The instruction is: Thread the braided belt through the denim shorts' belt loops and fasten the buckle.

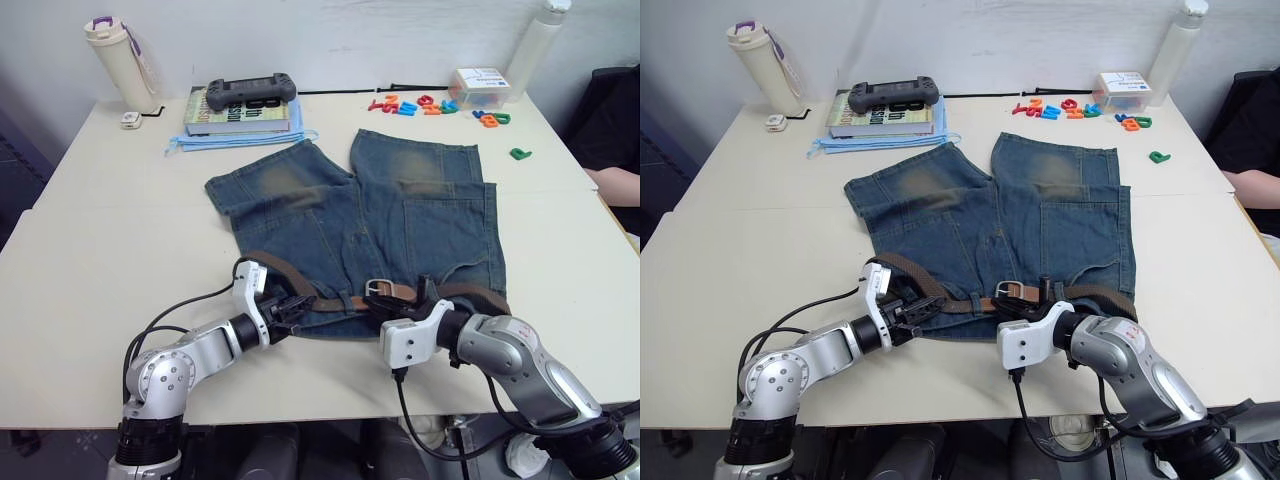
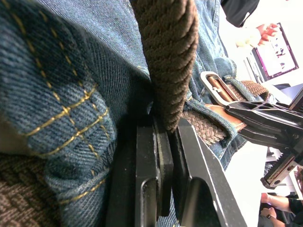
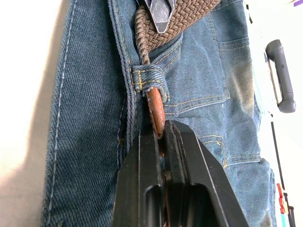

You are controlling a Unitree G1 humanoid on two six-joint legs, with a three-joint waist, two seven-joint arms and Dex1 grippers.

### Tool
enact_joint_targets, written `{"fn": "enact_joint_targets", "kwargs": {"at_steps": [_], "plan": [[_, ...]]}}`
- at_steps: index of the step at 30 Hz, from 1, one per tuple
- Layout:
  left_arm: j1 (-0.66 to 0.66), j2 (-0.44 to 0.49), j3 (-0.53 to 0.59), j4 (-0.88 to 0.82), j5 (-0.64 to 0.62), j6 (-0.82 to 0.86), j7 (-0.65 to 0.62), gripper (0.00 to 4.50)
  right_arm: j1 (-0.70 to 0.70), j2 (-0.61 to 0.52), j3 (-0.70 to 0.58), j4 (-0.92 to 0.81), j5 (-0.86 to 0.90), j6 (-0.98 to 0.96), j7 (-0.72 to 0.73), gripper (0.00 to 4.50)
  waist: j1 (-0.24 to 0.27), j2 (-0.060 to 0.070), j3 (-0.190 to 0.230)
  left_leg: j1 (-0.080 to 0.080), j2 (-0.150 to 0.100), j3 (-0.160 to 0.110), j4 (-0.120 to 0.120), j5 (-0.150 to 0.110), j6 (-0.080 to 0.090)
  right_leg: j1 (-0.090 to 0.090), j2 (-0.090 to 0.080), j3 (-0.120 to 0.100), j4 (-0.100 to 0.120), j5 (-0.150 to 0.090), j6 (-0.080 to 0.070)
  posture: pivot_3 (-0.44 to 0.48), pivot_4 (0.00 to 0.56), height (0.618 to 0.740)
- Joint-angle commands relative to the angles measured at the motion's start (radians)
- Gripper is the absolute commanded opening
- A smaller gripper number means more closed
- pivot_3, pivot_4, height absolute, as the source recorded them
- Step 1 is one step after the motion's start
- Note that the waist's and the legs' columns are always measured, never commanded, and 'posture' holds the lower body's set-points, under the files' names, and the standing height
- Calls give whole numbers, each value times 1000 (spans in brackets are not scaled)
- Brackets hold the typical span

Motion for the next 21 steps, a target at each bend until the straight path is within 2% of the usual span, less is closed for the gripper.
{"fn": "enact_joint_targets", "kwargs": {"at_steps": [1,3,5,6,8,11,14,16,21], "plan": [[3,2,-22,-37,12,5,-24,0,0,13,2,-34,5,-13,3,56,0,0,0,0,0,0,0,0,0,0,0,0,0,0,0,0,150,707],[4,3,-23,-40,14,2,-27,0,0,13,2,-33,6,-14,5,56,0,0,0,0,0,0,0,0,0,0,1,0,0,0,0,0,150,707],[10,65,-62,-86,88,-50,-85,817,1,13,2,-37,10,-12,13,0,-1,0,0,0,1,0,0,0,0,0,1,0,0,0,0,0,150,707],[13,92,-64,-109,100,-65,-114,989,1,13,1,-37,14,-9,16,0,-2,0,0,0,1,0,0,0,0,0,1,0,0,0,-1,0,150,707],[29,154,-75,-146,142,-102,-169,1911,1,13,-3,-38,18,-5,22,0,-3,0,0,0,2,0,0,0,-1,0,2,0,0,0,-2,0,150,707],[85,266,-79,-226,217,-197,-285,3058,0,15,-8,-39,25,4,35,0,-18,0,0,0,3,1,0,-1,-2,-1,2,0,0,0,-3,0,150,707],[148,328,-83,-295,258,-297,-396,3058,-7,24,-10,-38,42,13,45,0,-25,1,0,0,3,1,-1,-1,-2,-1,2,0,0,-1,-3,0,150,707],[180,345,-128,-315,289,-335,-445,3058,-14,29,-8,-39,45,14,46,0,-25,1,0,0,4,1,-1,-1,-2,-1,2,0,0,0,-4,0,150,707],[201,347,-259,-248,427,-358,-445,3058,-16,27,-21,-58,56,26,57,0,-24,1,1,0,3,1,-1,-1,-2,0,2,0,0,0,-4,0,150,707]]}}
